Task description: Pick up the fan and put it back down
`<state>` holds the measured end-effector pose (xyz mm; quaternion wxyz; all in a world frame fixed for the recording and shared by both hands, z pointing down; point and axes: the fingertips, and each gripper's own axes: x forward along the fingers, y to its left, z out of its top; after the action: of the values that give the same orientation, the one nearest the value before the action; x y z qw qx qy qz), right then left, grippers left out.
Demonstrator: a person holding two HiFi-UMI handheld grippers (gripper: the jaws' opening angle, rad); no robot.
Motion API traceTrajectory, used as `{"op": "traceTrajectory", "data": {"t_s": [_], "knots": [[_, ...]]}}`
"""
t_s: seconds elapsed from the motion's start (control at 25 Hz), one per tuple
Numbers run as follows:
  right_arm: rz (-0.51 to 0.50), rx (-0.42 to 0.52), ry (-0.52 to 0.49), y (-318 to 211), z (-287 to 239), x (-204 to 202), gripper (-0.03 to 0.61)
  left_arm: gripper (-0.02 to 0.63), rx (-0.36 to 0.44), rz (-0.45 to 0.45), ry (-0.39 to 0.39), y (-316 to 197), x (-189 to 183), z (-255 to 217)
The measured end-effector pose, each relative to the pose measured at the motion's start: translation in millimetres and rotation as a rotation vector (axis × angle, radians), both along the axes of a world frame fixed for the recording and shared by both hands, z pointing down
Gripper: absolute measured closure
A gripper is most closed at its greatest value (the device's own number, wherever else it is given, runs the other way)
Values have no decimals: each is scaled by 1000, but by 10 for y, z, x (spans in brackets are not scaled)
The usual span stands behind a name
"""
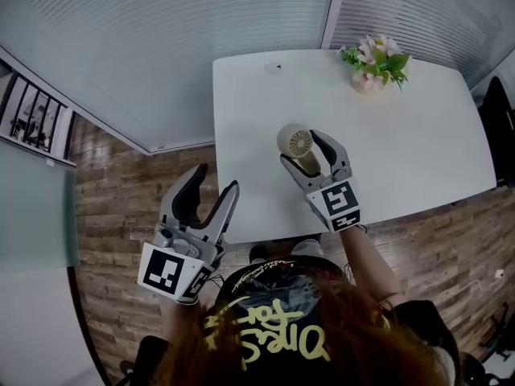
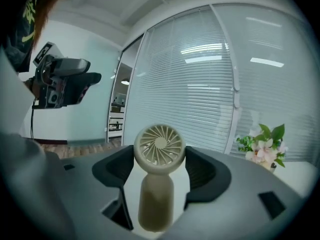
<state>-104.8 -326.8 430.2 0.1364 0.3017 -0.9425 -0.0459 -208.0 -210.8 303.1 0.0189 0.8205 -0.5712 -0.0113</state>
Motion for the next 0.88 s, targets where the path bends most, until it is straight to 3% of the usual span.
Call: {"op": "traceTrajectory", "data": {"t_s": [0.48, 0.88], "knots": [[123, 147, -160, 476, -925, 308, 253, 400, 23, 152, 1, 58, 162, -49], [215, 225, -250, 896, -1374, 565, 253, 400, 38, 238, -2, 173, 235, -82]]}}
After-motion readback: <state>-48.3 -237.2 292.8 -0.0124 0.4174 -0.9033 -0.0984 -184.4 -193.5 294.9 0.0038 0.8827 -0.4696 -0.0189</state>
